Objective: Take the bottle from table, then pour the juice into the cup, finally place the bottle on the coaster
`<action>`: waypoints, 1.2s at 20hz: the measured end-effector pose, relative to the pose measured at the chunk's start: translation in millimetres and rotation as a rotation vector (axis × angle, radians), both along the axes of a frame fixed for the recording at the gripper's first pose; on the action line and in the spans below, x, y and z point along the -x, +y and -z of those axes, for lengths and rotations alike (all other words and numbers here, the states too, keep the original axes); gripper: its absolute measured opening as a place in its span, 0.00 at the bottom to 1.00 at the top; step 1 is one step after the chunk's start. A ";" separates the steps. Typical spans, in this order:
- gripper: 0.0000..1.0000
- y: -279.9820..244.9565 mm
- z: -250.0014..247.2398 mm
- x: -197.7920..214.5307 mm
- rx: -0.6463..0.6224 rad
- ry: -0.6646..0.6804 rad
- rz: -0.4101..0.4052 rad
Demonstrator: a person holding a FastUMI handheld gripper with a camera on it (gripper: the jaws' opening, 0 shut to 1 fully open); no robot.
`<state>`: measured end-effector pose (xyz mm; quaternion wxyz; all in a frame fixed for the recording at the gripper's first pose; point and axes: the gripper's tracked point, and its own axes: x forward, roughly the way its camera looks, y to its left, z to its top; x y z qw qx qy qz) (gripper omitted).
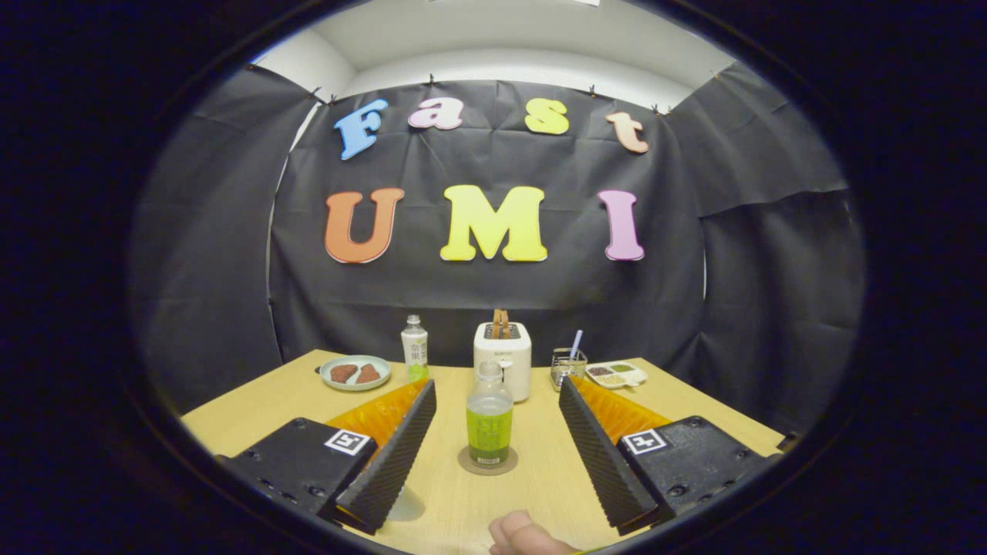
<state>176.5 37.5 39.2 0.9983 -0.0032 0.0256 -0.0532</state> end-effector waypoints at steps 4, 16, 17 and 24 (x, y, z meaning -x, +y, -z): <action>1.00 -4.8 -13.9 46.3 -0.014 -0.005 0.035; 1.00 -23.7 6.0 166.3 -0.043 -0.049 0.063; 1.00 -21.5 10.1 170.8 -0.050 -0.049 0.051; 1.00 -10.3 28.7 185.6 0.017 -0.013 -0.008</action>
